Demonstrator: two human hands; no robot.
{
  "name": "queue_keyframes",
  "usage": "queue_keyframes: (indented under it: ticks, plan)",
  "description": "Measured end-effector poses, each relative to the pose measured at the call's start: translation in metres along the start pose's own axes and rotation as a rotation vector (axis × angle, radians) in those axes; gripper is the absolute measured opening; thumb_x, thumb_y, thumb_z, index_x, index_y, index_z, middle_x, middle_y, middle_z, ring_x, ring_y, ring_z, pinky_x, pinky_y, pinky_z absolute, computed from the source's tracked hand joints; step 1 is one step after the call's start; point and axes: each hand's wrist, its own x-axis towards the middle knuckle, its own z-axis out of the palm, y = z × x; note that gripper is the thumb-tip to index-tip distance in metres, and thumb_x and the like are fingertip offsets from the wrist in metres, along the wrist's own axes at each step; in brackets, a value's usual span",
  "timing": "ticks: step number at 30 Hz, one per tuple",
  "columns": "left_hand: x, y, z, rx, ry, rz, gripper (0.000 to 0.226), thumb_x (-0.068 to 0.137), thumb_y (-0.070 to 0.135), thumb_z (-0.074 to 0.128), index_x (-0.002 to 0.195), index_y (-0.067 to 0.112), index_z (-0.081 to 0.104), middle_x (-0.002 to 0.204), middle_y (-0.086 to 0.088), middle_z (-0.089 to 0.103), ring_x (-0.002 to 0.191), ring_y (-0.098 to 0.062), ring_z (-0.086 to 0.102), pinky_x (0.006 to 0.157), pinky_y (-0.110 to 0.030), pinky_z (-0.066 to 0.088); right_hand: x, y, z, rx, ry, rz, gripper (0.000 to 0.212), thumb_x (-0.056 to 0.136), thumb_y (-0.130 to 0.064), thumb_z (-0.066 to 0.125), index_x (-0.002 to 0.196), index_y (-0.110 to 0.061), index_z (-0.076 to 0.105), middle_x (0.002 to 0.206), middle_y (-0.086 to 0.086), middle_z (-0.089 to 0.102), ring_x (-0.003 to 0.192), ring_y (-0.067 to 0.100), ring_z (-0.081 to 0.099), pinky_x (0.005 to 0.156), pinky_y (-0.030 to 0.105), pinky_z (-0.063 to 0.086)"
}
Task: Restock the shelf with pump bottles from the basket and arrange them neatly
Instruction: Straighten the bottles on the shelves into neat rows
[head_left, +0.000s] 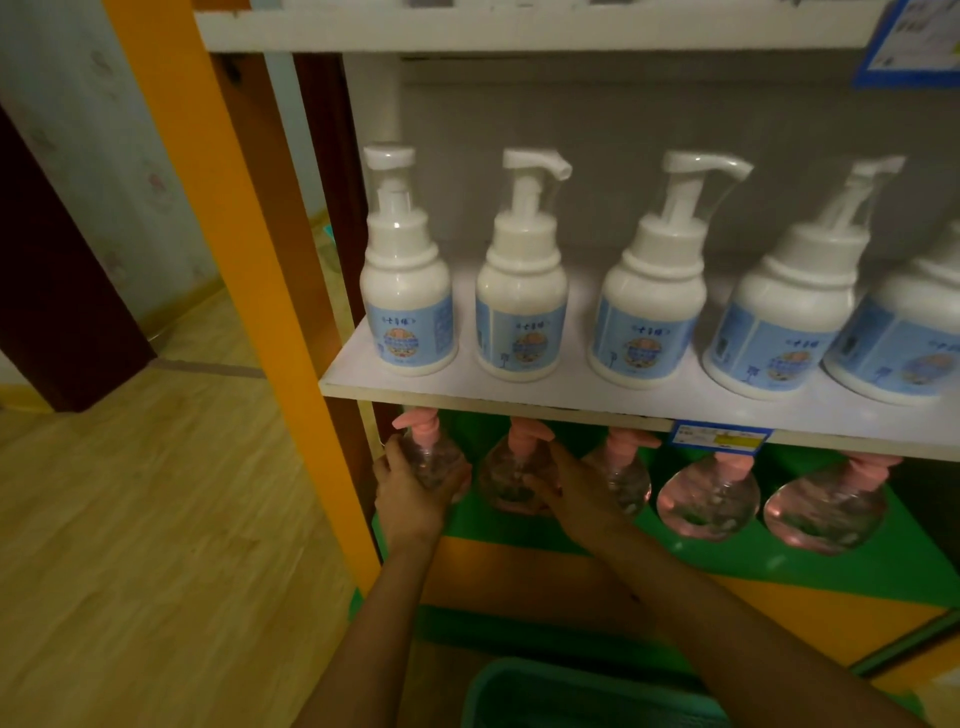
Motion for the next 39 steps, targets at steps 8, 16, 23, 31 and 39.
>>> queue_keyframes:
  ticks: [8,16,23,31,39]
  plan:
    - [-0.005,0.002,-0.001,0.014,0.039,-0.004,0.102,0.058,0.038,0.082,0.135,0.006,0.024,0.135,-0.021,0.037,0.121,-0.038,0.041,0.094,-0.052,0.044,-0.009,-0.011,0.000,0.073,0.045,-0.021,0.052,0.093,-0.028,0.048,0.140,-0.021,0.026,0.134,0.009,0.050,0.115,0.025,0.052,0.087,0.022,0.038]
    - [-0.043,0.028,0.013,0.047,0.047,0.437,0.019,0.079,0.014,0.064,0.089,0.011,0.049,0.083,-0.003,0.052,0.073,-0.016,0.050,0.053,-0.020,0.035,-0.075,0.033,-0.029,-0.024,0.315,-0.036,0.019,0.085,-0.010,0.060,0.103,-0.015,0.057,0.102,-0.002,0.063,0.083,0.000,0.055,0.069,0.005,0.040]
    - [-0.070,0.043,0.061,0.061,-0.332,0.613,0.032,0.088,0.003,0.047,0.115,0.016,0.058,0.095,-0.008,0.065,0.081,-0.017,0.059,0.066,-0.023,0.047,-0.062,0.054,-0.061,-0.038,0.270,0.103,0.057,0.086,-0.009,0.059,0.137,-0.009,0.034,0.134,0.013,0.051,0.113,0.027,0.055,0.094,0.030,0.047]
    - [-0.072,0.047,0.073,0.007,-0.358,0.604,0.058,0.082,-0.010,0.045,0.125,0.028,0.049,0.073,-0.003,0.061,0.057,-0.009,0.050,0.053,-0.019,0.042,-0.042,0.053,-0.065,-0.047,0.128,0.099,0.040,0.094,-0.016,0.046,0.132,-0.010,0.038,0.128,0.013,0.055,0.109,0.024,0.056,0.082,0.015,0.041]
    - [-0.070,0.052,0.086,-0.049,-0.417,0.535,0.059,0.083,-0.006,0.048,0.137,0.011,0.034,0.112,-0.001,0.056,0.082,-0.002,0.052,0.072,-0.006,0.042,-0.043,0.059,-0.062,-0.048,0.102,0.099,0.042,0.094,-0.013,0.044,0.135,-0.011,0.035,0.135,0.013,0.050,0.120,0.025,0.050,0.095,0.023,0.037]
